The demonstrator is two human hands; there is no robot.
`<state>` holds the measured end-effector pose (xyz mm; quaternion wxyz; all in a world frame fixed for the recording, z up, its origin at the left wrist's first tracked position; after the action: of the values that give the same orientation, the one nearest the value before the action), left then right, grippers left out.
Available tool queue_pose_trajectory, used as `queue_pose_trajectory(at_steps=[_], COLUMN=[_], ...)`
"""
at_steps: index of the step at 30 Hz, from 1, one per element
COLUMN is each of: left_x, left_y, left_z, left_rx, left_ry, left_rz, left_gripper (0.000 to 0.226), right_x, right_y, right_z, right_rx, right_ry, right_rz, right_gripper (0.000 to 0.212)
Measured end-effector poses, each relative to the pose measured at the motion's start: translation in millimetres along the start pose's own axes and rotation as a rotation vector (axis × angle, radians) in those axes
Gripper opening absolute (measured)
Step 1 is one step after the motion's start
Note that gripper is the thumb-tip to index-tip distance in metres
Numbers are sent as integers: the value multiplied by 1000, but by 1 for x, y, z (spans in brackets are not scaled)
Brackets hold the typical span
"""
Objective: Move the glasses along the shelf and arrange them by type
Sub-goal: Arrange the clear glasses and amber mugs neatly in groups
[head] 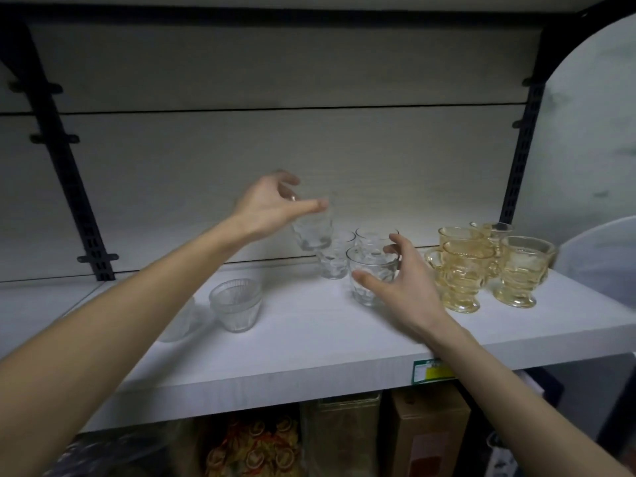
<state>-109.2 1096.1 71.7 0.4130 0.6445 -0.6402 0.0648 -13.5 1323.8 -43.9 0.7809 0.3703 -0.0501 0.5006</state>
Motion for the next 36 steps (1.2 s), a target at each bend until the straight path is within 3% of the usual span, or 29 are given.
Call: queue_pose_trajectory(at_steps=[6,18,22,27,32,36], left_x=[-34,-76,-74,-82,-76,-69], left_y=[25,28,29,24,22,20], left_z=[-6,20,17,23,26,26], left_rx=[-14,38,38,49,62,105], left_ry=[50,186,272,253,214,208], left_rz=[-23,157,237,302,313,343], left_gripper=[95,122,127,110,102,137], right_x=[1,6,11,24,18,5], right_y=[0,0,4,33,66,93], right_z=[-3,-5,-3,17,32,25], right_rx=[0,-16,-36,36,83,1], right_ry=[-7,-53,40,69,37,-11], right_rz=[-38,-104,-216,-317,-318,-293], right_gripper=[102,101,94,93,89,91])
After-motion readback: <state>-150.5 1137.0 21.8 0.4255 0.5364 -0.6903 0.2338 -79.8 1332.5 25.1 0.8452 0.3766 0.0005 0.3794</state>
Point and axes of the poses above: each hand's wrist, its own y-axis towards the middle knuckle, its own x-axis out of the back of the hand, z = x × y, the point moved 1 cm from there along y, towards the middle knuckle, and after that the axes turned 3 degrees about x, right-handed, at the moved point
